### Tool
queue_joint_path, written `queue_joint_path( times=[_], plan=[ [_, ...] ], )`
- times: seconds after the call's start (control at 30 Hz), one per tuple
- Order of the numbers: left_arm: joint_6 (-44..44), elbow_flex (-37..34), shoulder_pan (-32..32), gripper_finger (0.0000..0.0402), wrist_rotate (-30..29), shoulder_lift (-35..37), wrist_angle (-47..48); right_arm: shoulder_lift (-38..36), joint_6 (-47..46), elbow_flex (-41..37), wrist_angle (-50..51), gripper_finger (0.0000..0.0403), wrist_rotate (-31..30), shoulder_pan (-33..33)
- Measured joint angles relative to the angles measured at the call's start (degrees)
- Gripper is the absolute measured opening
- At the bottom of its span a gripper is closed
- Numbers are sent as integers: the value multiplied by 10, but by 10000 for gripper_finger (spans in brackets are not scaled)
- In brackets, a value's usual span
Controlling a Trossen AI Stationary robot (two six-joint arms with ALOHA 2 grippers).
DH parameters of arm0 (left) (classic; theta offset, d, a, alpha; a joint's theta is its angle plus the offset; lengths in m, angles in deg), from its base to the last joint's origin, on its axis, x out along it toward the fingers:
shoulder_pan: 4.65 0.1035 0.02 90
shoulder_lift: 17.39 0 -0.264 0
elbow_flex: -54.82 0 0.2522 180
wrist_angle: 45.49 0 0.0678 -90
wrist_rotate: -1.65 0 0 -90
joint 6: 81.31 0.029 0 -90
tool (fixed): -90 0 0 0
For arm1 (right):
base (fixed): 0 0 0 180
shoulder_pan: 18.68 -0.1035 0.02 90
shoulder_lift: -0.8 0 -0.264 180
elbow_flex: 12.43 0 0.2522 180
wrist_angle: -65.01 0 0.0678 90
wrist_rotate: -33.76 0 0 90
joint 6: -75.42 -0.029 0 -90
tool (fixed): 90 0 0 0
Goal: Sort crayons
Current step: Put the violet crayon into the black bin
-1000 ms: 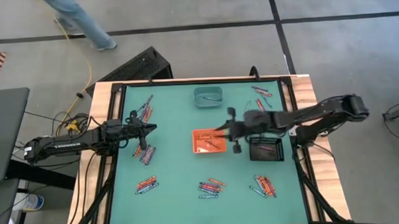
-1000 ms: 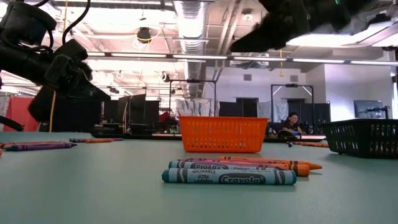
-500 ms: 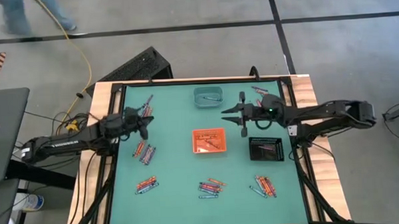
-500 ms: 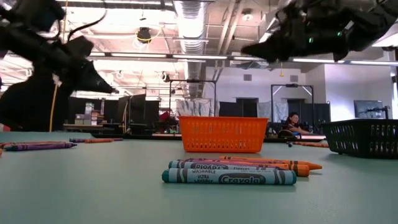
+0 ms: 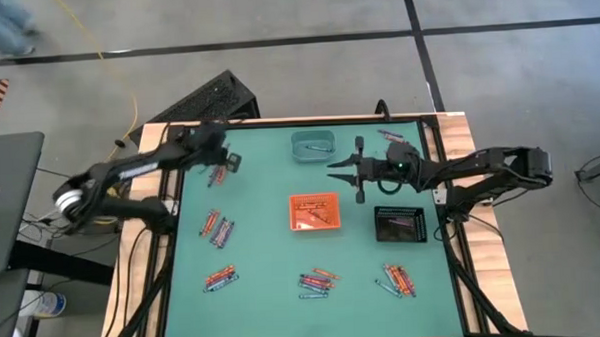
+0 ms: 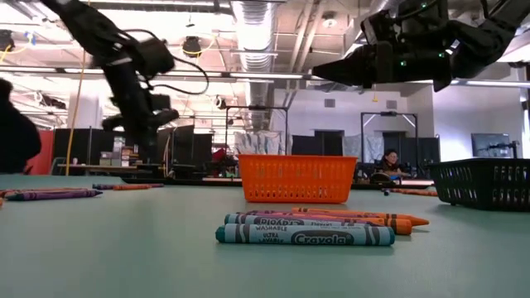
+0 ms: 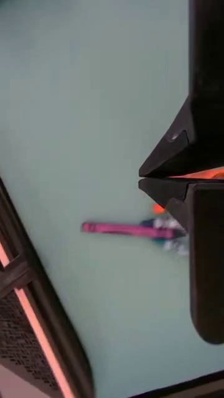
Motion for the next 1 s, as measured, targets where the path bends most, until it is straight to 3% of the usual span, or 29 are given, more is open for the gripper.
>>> queue_joint_path(
  times=[0.17, 0.43, 0.63, 1.0],
  plan=[
    [40, 69, 31, 20, 12, -105, 3, 0, 11, 0, 1, 107, 0, 3],
    [72, 144, 71, 100, 11, -220, 37, 0, 9, 0, 35, 107, 0, 3],
    [93, 154, 90, 134, 12, -231, 49, 0, 5, 0, 52, 107, 0, 2],
    [100, 151, 123, 137, 47, -231, 70, 0, -13, 0, 70, 107, 0, -16]
  ],
)
